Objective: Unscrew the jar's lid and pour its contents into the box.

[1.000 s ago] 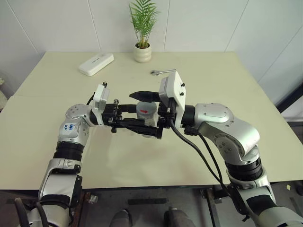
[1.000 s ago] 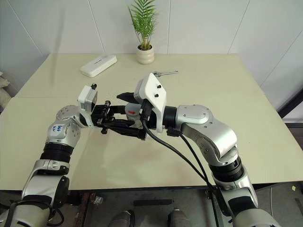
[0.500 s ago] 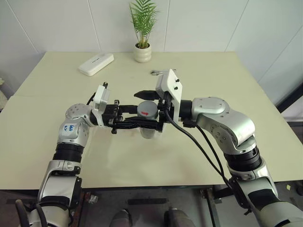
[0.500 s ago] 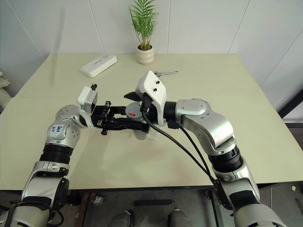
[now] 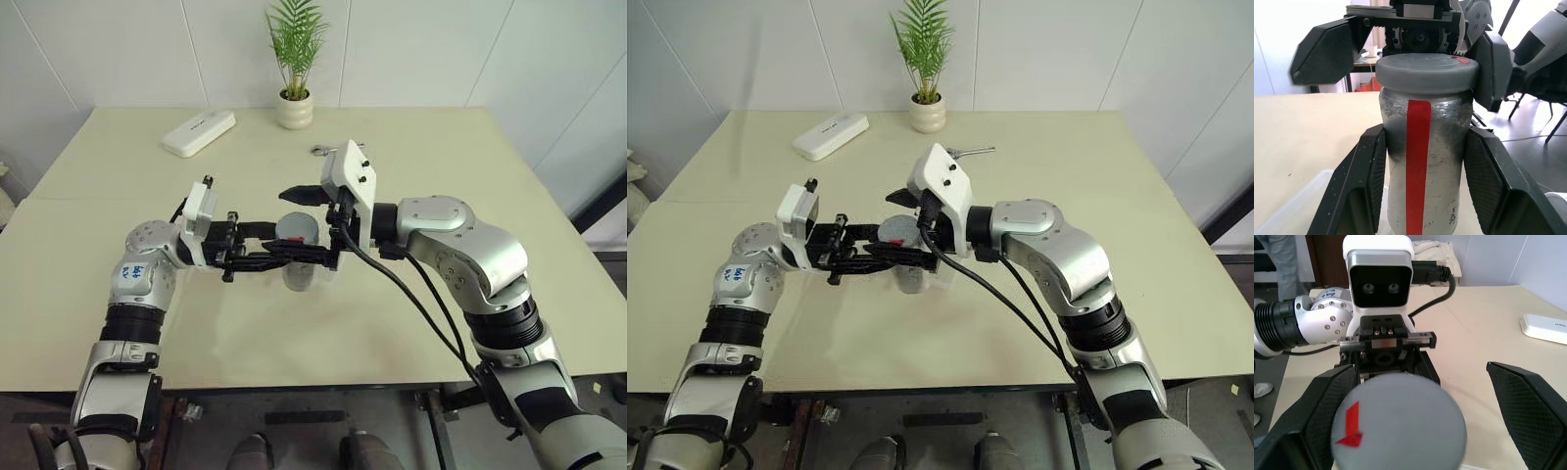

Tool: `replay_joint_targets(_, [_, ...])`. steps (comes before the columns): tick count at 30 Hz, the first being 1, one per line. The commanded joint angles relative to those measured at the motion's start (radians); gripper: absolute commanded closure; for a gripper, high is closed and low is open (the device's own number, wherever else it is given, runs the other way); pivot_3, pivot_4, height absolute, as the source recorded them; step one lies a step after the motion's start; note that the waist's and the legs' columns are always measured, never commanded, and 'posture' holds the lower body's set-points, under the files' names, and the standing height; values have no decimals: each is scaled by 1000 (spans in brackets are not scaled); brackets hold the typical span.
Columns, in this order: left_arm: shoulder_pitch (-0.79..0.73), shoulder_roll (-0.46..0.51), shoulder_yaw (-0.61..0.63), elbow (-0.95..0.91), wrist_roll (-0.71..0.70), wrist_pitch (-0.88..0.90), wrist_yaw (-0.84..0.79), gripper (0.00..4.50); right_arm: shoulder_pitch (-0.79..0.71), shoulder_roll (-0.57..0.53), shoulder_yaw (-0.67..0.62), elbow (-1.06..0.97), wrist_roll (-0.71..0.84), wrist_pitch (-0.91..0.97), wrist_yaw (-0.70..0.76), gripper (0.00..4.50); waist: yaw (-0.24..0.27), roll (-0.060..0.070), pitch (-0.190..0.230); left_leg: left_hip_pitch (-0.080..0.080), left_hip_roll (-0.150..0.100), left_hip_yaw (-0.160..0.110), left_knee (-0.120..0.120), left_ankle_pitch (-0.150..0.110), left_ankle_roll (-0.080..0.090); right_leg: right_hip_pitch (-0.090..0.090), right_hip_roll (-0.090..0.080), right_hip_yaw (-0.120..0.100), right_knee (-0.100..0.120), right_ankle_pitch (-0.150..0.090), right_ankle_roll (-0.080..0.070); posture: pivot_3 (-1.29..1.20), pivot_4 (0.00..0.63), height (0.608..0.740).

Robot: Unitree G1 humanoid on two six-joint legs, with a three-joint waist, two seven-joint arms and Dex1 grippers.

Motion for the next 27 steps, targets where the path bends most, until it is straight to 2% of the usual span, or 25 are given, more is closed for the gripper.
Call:
replay_joint_targets(1, [9,23,22,-51,-16,-9,-23,2524,2,-43,-86,-40,-2,0,-23,0,0,0,0,0,0,0,0,0,0,0,0,0,0,0,0,0,150,740])
replay_joint_targets(18, [9,65,55,-30,-16,-6,-22,2529,102,-181,-210,-224,94,135,-85,0,-1,0,0,0,0,0,-1,0,0,0,0,0,-1,0,0,0,150,740])
replay_joint_targets(23, [3,54,50,-21,-19,-5,-26,2529,90,-163,-237,-255,132,167,-122,0,0,0,0,0,0,0,-1,0,0,0,0,0,-1,0,0,0,150,740])
replay_joint_targets(27, [-18,36,42,-4,-12,-12,-17,2529,53,-95,-220,-243,153,164,-162,0,-1,0,0,0,0,0,-1,0,0,0,0,0,-1,0,0,0,150,740])
